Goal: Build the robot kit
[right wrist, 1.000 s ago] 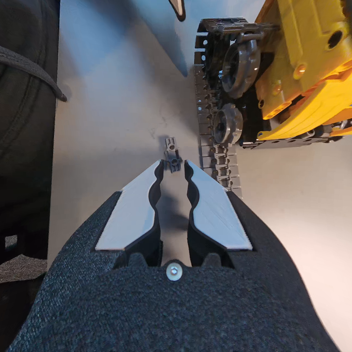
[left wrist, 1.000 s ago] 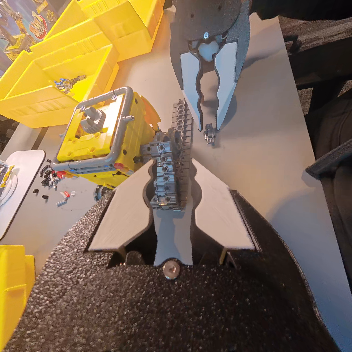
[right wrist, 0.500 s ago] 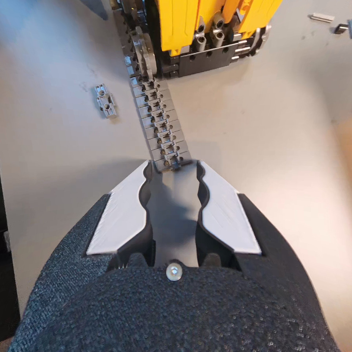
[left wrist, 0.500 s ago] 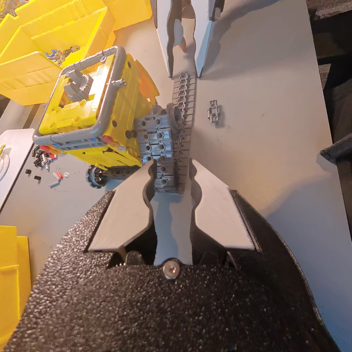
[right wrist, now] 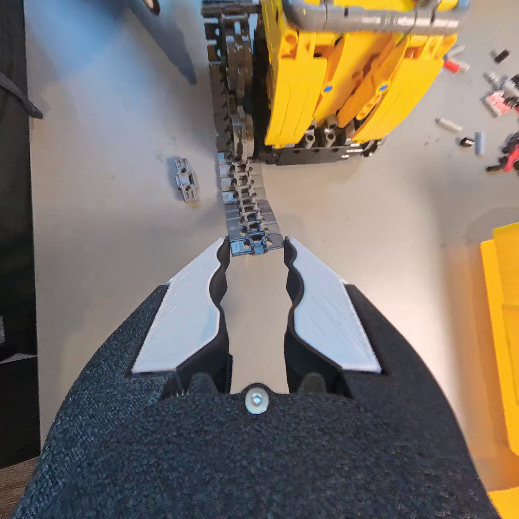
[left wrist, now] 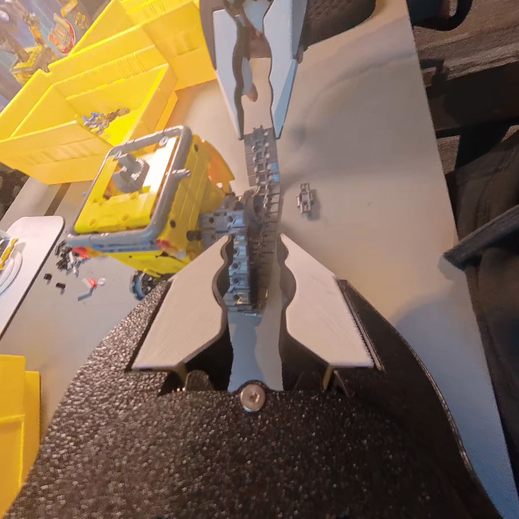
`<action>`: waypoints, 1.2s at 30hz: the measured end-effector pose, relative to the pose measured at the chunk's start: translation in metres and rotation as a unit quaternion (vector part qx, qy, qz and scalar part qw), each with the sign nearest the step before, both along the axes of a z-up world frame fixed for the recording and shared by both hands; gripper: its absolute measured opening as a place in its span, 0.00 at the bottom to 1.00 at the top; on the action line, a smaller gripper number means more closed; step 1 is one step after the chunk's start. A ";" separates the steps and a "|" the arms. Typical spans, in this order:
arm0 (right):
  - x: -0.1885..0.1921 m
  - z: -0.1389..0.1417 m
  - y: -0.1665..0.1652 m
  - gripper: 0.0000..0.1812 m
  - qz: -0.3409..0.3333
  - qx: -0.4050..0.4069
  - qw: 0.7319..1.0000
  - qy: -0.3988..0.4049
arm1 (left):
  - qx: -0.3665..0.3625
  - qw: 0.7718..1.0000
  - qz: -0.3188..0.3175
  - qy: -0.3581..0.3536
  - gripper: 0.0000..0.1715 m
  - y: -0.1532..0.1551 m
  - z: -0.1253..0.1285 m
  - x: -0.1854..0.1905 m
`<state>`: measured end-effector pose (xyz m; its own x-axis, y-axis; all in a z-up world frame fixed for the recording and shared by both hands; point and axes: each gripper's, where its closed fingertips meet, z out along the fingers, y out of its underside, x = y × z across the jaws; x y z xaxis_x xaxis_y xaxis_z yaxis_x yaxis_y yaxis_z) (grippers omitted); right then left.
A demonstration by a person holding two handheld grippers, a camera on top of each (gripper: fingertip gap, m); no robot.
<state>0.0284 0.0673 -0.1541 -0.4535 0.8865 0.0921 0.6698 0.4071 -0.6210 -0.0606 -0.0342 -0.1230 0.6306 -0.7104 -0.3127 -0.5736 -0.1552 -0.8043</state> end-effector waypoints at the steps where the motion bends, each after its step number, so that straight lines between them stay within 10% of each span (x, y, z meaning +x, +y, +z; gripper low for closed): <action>1: -0.002 0.004 -0.003 0.21 0.004 0.006 1.000 0.005 | 0.000 1.000 -0.006 0.000 0.16 0.000 0.000 0.007; 24: -0.027 0.017 -0.029 0.00 0.028 0.012 0.996 0.085 | -0.061 0.994 0.033 -0.080 0.17 0.018 -0.026 0.062; 36: -0.002 -0.015 -0.003 0.34 -0.029 -0.010 0.999 0.034 | -0.115 0.992 0.023 -0.042 0.17 0.002 -0.050 0.056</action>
